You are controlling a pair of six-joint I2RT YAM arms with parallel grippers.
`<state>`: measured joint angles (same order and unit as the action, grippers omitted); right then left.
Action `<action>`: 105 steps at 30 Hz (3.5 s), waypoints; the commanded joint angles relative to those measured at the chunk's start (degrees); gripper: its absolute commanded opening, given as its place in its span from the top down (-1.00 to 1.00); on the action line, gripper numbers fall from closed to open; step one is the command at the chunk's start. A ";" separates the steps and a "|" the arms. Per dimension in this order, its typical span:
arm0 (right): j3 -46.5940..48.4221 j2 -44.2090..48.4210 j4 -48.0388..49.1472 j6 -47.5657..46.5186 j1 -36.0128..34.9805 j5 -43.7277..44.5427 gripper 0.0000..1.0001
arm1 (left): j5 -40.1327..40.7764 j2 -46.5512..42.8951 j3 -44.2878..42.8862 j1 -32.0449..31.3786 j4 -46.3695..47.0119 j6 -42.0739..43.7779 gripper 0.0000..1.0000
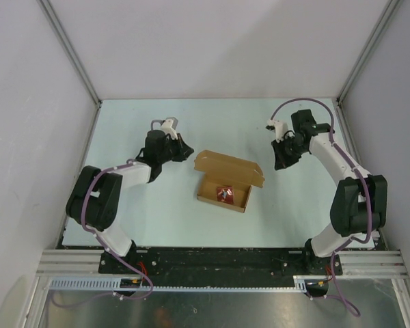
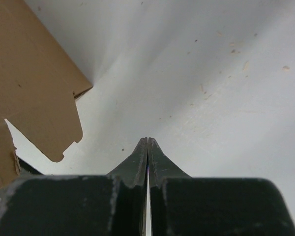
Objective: Fold the paper box
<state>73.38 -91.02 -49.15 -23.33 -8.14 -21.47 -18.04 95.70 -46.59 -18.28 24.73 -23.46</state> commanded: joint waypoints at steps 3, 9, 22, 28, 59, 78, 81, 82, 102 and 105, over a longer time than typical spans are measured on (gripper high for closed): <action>0.44 -2.67 -6.93 -4.53 -1.00 -4.36 1.00 | -3.67 -1.92 1.58 -2.19 1.11 0.70 1.00; 0.53 -3.28 -9.56 -6.20 -1.44 -8.23 1.00 | -2.09 -3.85 5.01 -6.41 1.11 1.31 1.00; 1.76 -5.48 -14.66 -7.96 -3.90 -12.28 1.00 | 1.52 -11.41 11.61 -8.70 1.11 0.96 1.00; 2.90 -7.15 -12.56 -6.81 -4.52 -10.70 1.00 | 1.87 -12.21 12.40 -8.70 1.11 1.14 1.00; 6.77 -10.49 -16.51 -9.98 -1.01 -15.88 1.00 | 1.78 -14.49 12.40 -12.30 1.11 0.61 1.00; 17.85 -20.25 -17.39 -8.66 2.78 -12.63 1.00 | 4.07 -18.53 16.70 -12.39 1.11 0.61 1.00; 18.11 -20.51 -18.70 -9.62 2.61 -13.94 1.00 | 3.72 -18.97 17.23 -12.39 1.11 0.35 1.00; 18.11 -20.51 -19.05 -9.89 2.60 -14.29 1.00 | 3.63 -19.15 17.41 -12.39 1.11 0.26 1.00; 16.09 -20.34 -22.05 -12.70 -1.26 -18.25 1.00 | 3.72 -22.93 19.43 -14.06 1.11 -0.79 1.00; 15.56 -19.81 -22.13 -12.88 -1.61 -18.43 1.00 | 3.63 -23.01 19.17 -14.50 1.11 -0.97 1.00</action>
<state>89.10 -111.66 -70.28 -35.22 -9.08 -38.09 -14.52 74.74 -27.83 -31.90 24.67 -23.55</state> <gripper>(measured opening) 0.009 0.005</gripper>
